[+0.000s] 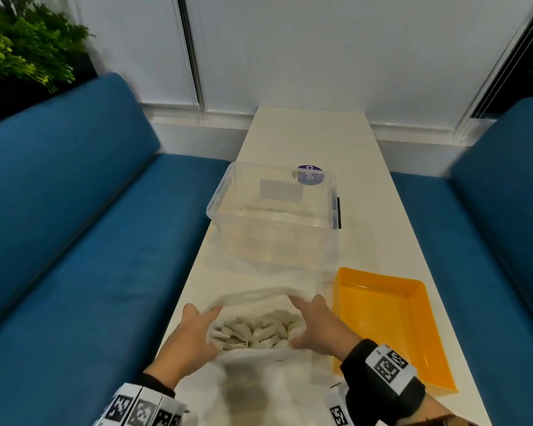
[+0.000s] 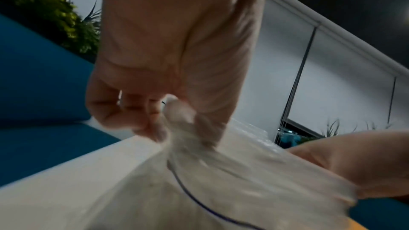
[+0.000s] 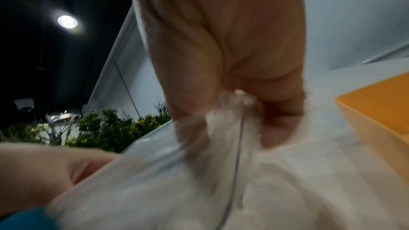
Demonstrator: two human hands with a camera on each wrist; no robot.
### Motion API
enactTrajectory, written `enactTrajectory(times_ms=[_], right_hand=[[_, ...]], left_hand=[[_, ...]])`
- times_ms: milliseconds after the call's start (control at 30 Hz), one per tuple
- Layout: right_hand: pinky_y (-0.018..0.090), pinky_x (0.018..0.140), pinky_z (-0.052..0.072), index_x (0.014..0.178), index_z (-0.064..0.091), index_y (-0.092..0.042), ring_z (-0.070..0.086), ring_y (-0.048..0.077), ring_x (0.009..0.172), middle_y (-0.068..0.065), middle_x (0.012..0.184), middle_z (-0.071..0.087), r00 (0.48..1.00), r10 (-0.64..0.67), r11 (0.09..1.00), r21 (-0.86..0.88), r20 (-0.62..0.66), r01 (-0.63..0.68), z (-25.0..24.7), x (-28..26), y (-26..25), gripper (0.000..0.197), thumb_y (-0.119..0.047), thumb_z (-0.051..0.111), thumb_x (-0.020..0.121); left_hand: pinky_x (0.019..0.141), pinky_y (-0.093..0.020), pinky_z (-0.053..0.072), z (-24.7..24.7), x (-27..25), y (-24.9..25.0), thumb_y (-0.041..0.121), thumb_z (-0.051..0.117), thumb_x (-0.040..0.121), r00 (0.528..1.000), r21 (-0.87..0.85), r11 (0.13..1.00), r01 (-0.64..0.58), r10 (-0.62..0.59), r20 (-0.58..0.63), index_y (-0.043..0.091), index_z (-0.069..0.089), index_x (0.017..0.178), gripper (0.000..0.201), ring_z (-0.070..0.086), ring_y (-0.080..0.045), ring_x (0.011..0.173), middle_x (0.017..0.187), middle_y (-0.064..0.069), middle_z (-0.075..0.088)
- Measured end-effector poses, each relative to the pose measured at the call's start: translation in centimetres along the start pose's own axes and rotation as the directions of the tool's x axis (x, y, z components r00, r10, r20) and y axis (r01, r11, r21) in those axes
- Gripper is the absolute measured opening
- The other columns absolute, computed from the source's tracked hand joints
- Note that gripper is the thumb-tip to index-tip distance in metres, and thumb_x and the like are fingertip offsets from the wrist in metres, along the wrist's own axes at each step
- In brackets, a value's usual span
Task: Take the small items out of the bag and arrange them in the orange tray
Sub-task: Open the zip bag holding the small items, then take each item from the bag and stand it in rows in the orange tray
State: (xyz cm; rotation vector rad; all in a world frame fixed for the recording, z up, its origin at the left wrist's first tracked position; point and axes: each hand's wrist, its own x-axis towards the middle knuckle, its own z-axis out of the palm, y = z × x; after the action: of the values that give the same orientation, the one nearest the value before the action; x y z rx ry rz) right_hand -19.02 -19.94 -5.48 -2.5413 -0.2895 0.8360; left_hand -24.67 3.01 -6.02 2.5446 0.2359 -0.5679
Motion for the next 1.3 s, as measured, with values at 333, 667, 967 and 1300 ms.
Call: enactTrajectory(times_ms=[333,667,967,1300], right_hand=[[0.028,0.090,0.048,0.147,0.013,-0.036,0.052,0.027,0.108,0.007,0.130,0.026,0.990,-0.109,0.987,-0.110,0.090,0.119,-0.1,0.4,0.2,0.095,-0.031,0.075,0.076],[0.030,0.069,0.049,0.144,0.009,-0.027,0.061,0.028,0.088,0.008,0.126,0.030,0.989,-0.132,0.955,-0.274,-0.061,0.111,2.0,1.8,-0.3,0.110,-0.038,0.083,0.063],[0.035,0.108,0.026,0.129,0.043,-0.029,0.019,0.022,0.132,0.002,0.146,0.015,0.927,-0.315,0.933,-0.247,-0.205,0.263,0.6,0.4,-0.3,0.049,-0.043,0.060,0.085],[0.020,0.101,0.025,0.117,0.056,-0.026,0.034,0.010,0.122,-0.007,0.125,0.042,0.869,-0.415,0.907,-0.197,-0.271,0.372,2.3,-1.2,0.7,0.026,-0.036,0.046,0.096]], left_hand=[[0.094,-0.030,0.045,0.0,0.2,-0.7,0.046,0.071,0.069,0.994,0.142,0.988,-0.053,0.039,0.100,0.040,0.017,0.144,0.093,0.036,-0.022,0.119,0.141,0.002,0.008],[0.095,-0.035,0.039,1.0,1.5,0.7,0.060,0.078,0.050,0.997,0.387,0.919,-0.074,0.075,0.011,0.015,0.010,0.142,0.123,0.038,-0.020,0.118,0.144,0.000,0.014],[0.093,-0.031,0.031,-0.8,1.4,3.4,0.033,0.064,0.082,0.861,0.394,0.832,-0.391,0.482,-0.163,0.027,0.062,0.106,0.024,0.045,-0.019,0.111,0.123,0.003,0.039],[0.092,-0.033,0.036,2.7,3.6,3.1,0.027,0.057,0.085,0.876,0.591,0.647,-0.481,0.326,0.355,0.015,0.054,0.121,0.038,0.048,-0.025,0.112,0.125,-0.006,0.049]])
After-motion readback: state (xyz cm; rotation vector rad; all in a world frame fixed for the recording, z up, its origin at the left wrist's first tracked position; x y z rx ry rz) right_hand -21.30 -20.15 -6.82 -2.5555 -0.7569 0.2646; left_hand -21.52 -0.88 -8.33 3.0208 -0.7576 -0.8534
